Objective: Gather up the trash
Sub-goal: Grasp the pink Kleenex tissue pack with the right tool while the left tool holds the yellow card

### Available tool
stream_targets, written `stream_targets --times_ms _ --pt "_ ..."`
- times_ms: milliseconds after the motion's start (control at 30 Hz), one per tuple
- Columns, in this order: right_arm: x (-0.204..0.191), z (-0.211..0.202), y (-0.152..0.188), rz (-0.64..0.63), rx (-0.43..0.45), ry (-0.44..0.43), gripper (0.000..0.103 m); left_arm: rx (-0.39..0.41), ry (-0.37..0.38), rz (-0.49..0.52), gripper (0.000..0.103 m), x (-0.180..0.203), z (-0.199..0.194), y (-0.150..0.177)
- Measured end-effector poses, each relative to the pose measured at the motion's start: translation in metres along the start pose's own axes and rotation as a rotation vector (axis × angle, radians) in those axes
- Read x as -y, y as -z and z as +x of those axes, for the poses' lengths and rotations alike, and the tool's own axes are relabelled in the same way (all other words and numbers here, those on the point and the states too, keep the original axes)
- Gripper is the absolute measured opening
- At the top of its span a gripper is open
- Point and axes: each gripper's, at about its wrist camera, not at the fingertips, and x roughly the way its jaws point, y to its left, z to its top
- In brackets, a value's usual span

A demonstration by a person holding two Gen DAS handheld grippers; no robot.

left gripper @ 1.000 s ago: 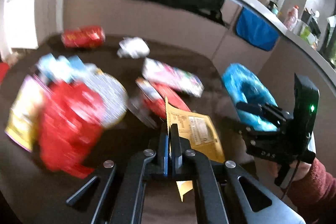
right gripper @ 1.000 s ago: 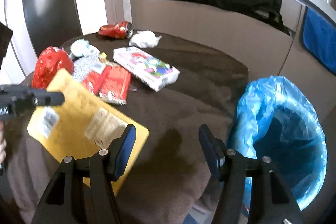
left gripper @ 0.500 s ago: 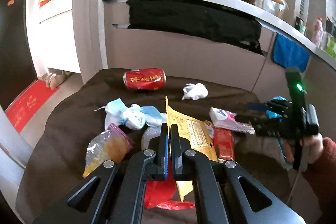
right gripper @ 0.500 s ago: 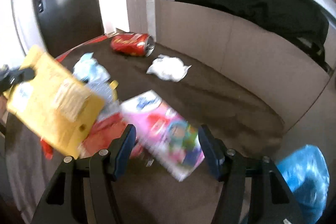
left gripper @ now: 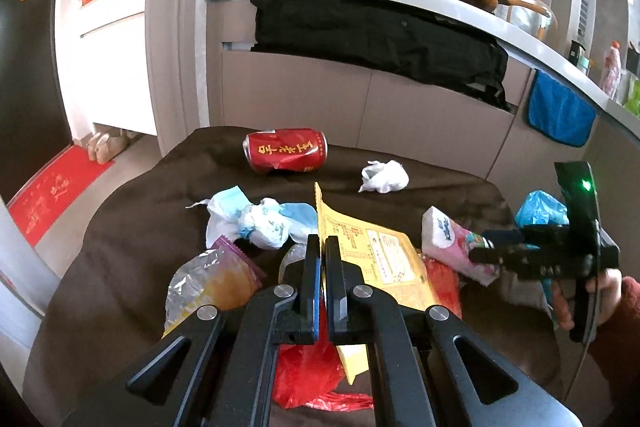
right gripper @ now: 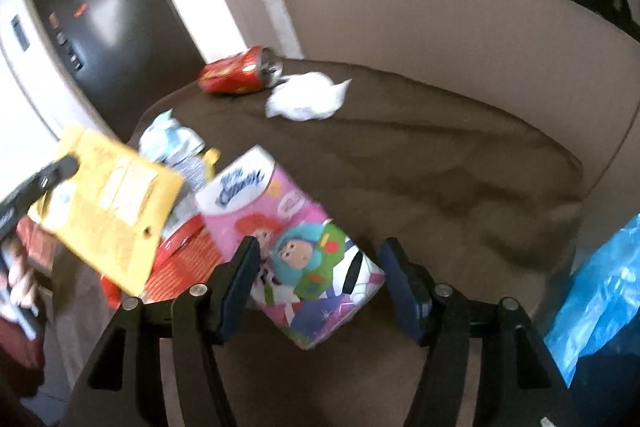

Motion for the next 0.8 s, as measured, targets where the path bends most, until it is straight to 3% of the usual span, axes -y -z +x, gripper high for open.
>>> stream_targets --times_ms 100,367,467,667,800 --pt "-0.020 0.000 0.005 -0.085 -0.022 -0.012 0.061 -0.003 -0.001 -0.003 0.002 -0.001 -0.001 0.000" --pt "-0.056 -0.008 -0.009 -0.308 0.041 0.107 0.059 0.015 -0.042 -0.010 0.002 -0.014 -0.010 -0.004" --pt "-0.060 -0.008 -0.016 -0.348 0.042 0.137 0.059 0.017 -0.042 -0.022 0.002 -0.020 -0.009 -0.007" --pt "-0.064 0.018 -0.018 -0.409 -0.044 0.095 0.059 0.003 -0.028 -0.033 0.002 -0.024 -0.003 -0.007" --pt "-0.058 0.029 -0.031 -0.360 -0.040 0.075 0.063 -0.009 -0.024 -0.029 0.002 -0.022 0.001 -0.005"
